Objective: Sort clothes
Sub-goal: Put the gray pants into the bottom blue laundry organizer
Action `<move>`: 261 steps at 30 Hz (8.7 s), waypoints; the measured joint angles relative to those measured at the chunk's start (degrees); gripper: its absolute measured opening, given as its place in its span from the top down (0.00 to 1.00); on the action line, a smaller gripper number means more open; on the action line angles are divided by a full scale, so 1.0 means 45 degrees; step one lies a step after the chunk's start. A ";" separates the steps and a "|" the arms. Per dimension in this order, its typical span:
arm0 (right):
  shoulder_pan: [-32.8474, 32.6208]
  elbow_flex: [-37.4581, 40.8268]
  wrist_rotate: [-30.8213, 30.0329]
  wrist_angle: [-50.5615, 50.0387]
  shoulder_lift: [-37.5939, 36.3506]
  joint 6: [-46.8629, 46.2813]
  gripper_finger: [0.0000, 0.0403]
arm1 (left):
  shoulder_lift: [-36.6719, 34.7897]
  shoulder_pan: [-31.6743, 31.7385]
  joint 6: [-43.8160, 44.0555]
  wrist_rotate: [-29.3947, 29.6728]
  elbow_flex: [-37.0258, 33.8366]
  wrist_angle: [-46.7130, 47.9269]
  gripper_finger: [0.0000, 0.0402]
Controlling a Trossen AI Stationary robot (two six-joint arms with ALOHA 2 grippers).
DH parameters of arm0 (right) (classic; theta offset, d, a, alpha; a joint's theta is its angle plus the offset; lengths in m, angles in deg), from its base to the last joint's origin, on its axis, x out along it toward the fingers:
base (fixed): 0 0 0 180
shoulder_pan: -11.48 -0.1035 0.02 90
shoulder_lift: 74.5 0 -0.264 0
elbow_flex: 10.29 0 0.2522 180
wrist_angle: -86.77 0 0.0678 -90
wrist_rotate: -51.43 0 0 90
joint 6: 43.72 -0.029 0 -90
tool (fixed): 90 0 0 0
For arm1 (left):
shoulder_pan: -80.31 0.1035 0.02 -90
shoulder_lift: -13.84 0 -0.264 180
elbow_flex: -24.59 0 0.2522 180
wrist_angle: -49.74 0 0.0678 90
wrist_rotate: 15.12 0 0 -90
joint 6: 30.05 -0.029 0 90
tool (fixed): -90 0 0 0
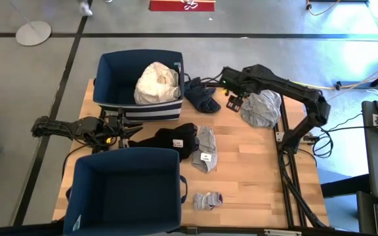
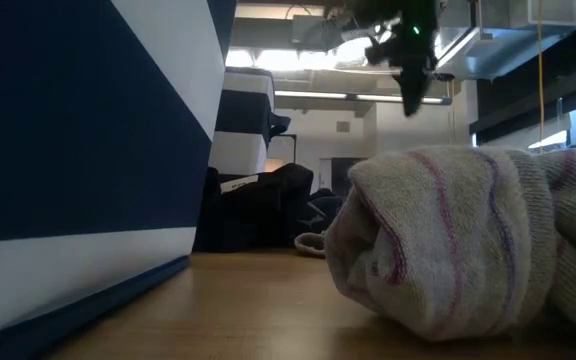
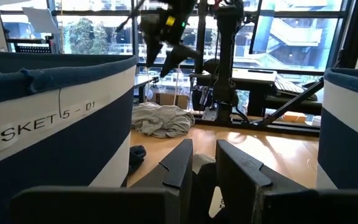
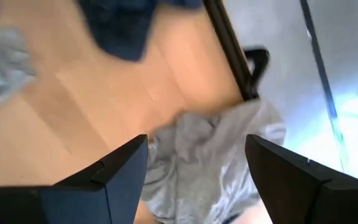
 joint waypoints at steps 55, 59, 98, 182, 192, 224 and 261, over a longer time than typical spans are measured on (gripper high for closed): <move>0.5950 0.7829 0.2625 0.6659 0.2550 -0.1843 0.43 | 0.0000 -0.0001 0.0216 -0.0004 0.0000 -0.0034 0.85; 0.5661 0.7852 0.2662 0.6733 0.2574 -0.1800 0.61 | 0.0000 -0.0001 0.0221 0.0001 0.0000 -0.0043 0.85; -0.0892 0.7628 0.1238 0.5037 0.0850 -0.2373 0.89 | -0.0005 0.0004 0.0184 -0.0003 0.0000 -0.0068 0.85; -0.5613 0.0346 0.9752 2.1062 0.0917 0.1162 0.90 | 0.0000 -0.0001 0.0153 0.0453 -0.0010 -0.0025 0.85; -0.6480 0.0186 1.0237 1.8226 0.2207 0.2953 0.90 | 0.0000 -0.0001 0.0150 0.0453 -0.0010 -0.0015 0.85; -0.6538 -0.1584 0.8665 1.3271 0.2701 0.3466 0.36 | 0.0000 0.0004 0.0158 0.0448 -0.0010 0.0269 0.85; -0.6528 0.7733 0.6145 1.4889 -0.1681 -0.0241 0.35 | 0.0000 0.0001 0.0182 0.0453 -0.0003 0.0270 0.85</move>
